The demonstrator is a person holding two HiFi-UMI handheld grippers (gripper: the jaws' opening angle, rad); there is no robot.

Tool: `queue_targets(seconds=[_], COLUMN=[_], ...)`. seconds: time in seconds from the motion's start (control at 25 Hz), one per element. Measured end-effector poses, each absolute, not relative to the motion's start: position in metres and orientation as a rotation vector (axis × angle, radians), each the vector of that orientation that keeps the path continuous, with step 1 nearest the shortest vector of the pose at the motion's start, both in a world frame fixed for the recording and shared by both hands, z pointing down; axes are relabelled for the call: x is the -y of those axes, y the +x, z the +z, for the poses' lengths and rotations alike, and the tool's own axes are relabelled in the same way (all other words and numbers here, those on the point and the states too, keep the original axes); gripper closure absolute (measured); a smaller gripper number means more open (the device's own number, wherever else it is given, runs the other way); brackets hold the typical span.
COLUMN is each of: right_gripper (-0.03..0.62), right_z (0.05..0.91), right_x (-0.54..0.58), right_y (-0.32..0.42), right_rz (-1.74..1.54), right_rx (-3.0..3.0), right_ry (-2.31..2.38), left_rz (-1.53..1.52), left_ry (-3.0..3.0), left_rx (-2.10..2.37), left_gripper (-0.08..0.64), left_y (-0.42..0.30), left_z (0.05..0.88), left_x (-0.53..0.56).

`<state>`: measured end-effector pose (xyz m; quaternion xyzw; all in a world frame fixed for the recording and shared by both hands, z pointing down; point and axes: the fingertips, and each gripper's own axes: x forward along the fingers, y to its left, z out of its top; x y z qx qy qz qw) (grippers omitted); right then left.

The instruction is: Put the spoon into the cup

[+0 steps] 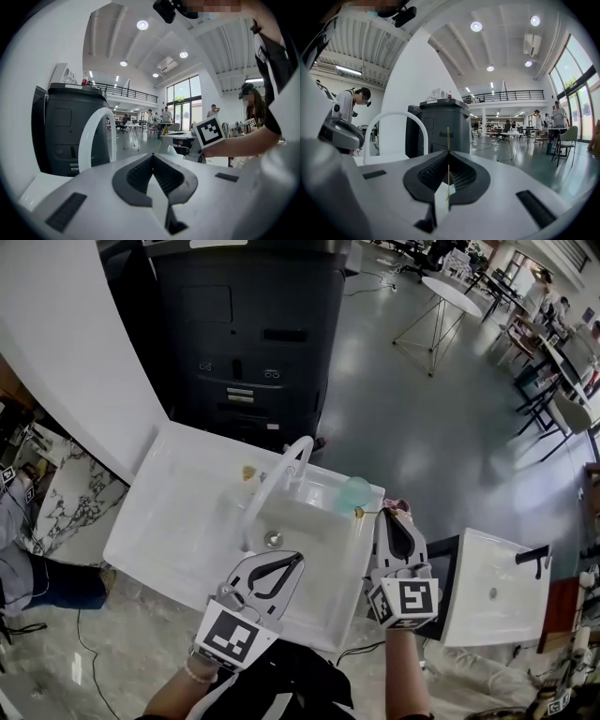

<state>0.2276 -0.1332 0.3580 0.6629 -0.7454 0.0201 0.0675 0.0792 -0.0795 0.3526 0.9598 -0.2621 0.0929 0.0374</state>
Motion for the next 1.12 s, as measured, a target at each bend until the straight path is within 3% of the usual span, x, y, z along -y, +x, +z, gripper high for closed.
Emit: queue_targets(seconds=[1.12], right_gripper=[0.584], right_z=[0.444], right_x=[0.216], right_y=[0.259], right_rz=[0.271], right_rx=[2.164], right_ry=[1.872], left_rz=[0.312], left_ry=[2.887], left_rx=[0.925], left_gripper=[0.563], left_y=[0.062], left_z=[0.357], left_x=[0.086])
